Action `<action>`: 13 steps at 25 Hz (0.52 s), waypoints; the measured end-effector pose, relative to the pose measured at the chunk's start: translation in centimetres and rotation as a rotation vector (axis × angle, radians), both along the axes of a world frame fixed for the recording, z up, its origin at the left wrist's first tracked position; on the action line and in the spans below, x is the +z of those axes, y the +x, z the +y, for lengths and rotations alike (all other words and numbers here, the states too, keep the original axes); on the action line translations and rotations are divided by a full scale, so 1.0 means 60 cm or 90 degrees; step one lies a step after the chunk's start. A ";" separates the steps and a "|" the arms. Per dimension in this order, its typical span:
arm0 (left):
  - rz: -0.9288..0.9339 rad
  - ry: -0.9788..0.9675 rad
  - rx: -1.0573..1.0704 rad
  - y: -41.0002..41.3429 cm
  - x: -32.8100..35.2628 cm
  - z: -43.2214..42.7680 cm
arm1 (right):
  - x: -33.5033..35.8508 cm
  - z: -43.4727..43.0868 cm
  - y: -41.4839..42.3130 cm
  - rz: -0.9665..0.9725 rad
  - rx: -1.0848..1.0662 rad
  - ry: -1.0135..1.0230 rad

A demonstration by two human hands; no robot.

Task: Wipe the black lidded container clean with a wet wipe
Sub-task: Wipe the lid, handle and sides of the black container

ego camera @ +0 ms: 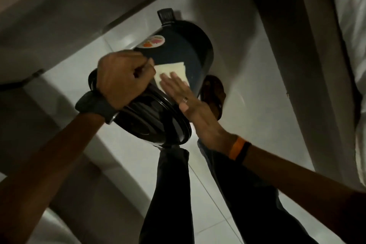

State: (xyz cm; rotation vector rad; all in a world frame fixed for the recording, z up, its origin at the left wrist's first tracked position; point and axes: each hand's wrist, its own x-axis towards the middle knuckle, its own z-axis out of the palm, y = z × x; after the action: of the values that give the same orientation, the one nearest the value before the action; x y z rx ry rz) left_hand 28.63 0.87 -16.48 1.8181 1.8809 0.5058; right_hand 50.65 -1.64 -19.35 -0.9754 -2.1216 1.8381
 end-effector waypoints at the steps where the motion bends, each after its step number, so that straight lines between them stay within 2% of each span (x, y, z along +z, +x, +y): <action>1: -0.064 -0.033 0.053 -0.012 -0.006 0.006 | -0.005 -0.013 0.008 0.017 0.026 0.026; 3: -0.183 -0.087 0.134 -0.033 -0.018 0.011 | -0.039 0.015 0.028 -0.008 0.006 0.057; 4: -0.211 -0.107 0.154 -0.042 -0.023 0.015 | -0.057 0.045 0.032 -0.063 -0.058 0.029; 6: -0.231 -0.124 0.171 -0.050 -0.028 0.029 | -0.073 0.116 0.030 -0.167 -0.268 -0.162; 7: -0.236 -0.127 0.188 -0.050 -0.026 0.039 | -0.075 0.136 0.025 -0.178 -0.323 -0.234; 9: -0.245 -0.135 0.243 -0.053 -0.024 0.061 | -0.042 0.123 0.000 -0.118 -0.256 -0.187; 12: -0.243 -0.164 0.287 -0.064 -0.024 0.085 | 0.009 0.064 -0.014 0.078 -0.104 -0.131; 13: -0.236 -0.174 0.281 -0.067 -0.024 0.091 | 0.005 0.060 -0.010 0.100 -0.069 -0.114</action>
State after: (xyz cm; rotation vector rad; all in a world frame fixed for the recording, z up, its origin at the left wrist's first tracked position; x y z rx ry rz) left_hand 24.63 6.32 -17.90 1.0518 1.9659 0.6452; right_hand 50.06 1.97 -19.04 -0.9285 -1.8050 2.0055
